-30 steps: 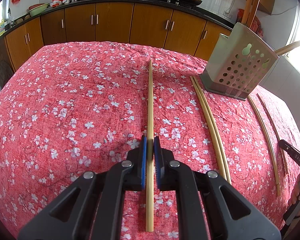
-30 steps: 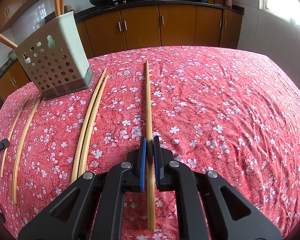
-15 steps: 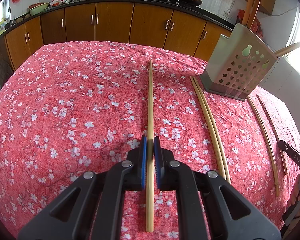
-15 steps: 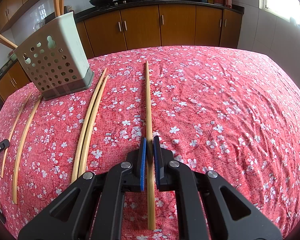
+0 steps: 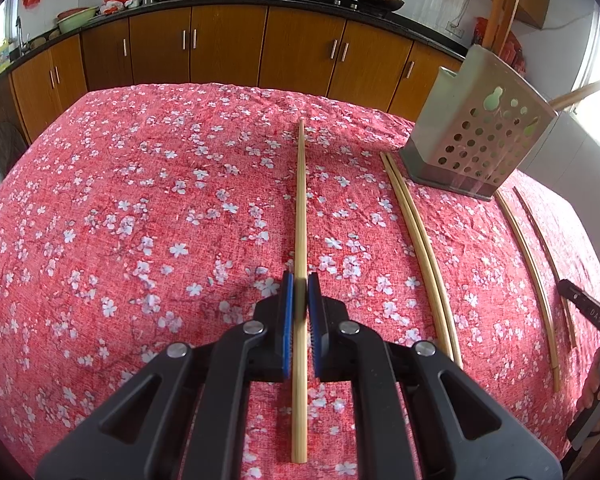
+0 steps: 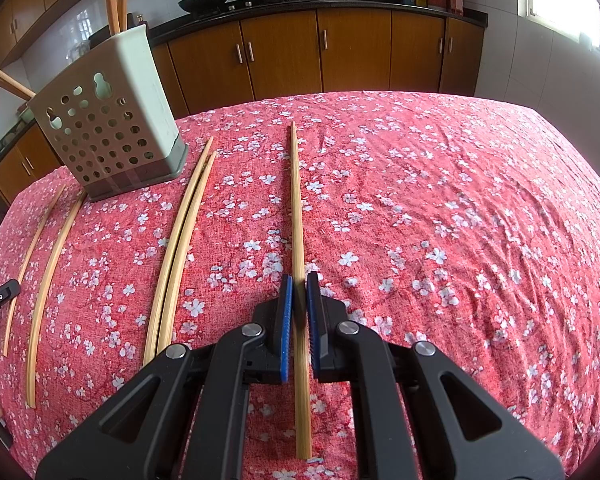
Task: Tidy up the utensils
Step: 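Lift both held chopsticks upright and carry them over the perforated holder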
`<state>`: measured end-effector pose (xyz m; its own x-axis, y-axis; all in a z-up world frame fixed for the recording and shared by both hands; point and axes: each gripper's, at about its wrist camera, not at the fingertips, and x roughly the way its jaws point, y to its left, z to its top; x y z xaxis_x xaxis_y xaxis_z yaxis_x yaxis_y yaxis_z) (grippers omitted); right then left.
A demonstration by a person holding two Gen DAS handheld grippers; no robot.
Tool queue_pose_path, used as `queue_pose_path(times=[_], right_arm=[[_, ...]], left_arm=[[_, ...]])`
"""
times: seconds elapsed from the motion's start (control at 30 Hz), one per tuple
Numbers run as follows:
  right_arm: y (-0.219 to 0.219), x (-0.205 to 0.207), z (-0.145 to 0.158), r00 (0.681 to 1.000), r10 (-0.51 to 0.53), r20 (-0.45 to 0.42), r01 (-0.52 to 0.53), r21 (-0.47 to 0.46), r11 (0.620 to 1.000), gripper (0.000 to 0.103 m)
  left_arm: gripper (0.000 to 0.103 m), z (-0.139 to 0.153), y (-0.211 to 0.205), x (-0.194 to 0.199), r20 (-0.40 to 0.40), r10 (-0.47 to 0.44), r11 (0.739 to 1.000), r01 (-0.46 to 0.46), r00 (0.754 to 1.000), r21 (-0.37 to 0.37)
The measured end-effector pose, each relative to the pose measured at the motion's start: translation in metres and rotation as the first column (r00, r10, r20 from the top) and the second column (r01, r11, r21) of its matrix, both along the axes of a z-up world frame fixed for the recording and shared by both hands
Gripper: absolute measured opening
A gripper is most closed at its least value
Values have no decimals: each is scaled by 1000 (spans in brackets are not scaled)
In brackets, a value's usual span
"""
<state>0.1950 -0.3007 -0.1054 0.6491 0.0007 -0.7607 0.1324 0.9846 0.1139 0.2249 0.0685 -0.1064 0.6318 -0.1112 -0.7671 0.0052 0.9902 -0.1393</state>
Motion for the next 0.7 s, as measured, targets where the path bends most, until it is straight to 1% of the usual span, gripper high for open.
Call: queue_pose_path(times=[0.07,0.13,0.3,0.4,0.47,0.5,0.57,0.7], right_arm=[[2,-3,0,1000,-1,-1,1,-9,1000,8],[4,-7,1,1000,2,-1,-2,-11,1000,8],[5,-12,1,1000,0,1,0,14,1000,8],[8,-15,1,1000,-1,4,1,16,1000,8],[9,-17,3,1000,-8,5,8,10,1000,8],[7,-19,6,1000,-13,18,13,15,1000,8],[4,-27,19,998,-24,65,23,25,999,8],[2,-37,54,984,-45,171,43,16,999,8]], left_arm=[[10,0,-5,-4,-1,-14,999,14,1000,34],[12,0,-8,-9,-2,-29,998,29,1000,48],[12,-1,-13,-21,-4,-32,996,32,999,78],[8,-1,-18,-24,-4,-36,992,36,999,117],[8,0,-21,-26,-10,-43,991,44,999,129],[8,1,-18,-25,-15,-45,991,47,999,124],[8,10,-12,-30,5,-49,993,48,999,109],[8,46,-8,-39,100,-43,995,34,994,95]])
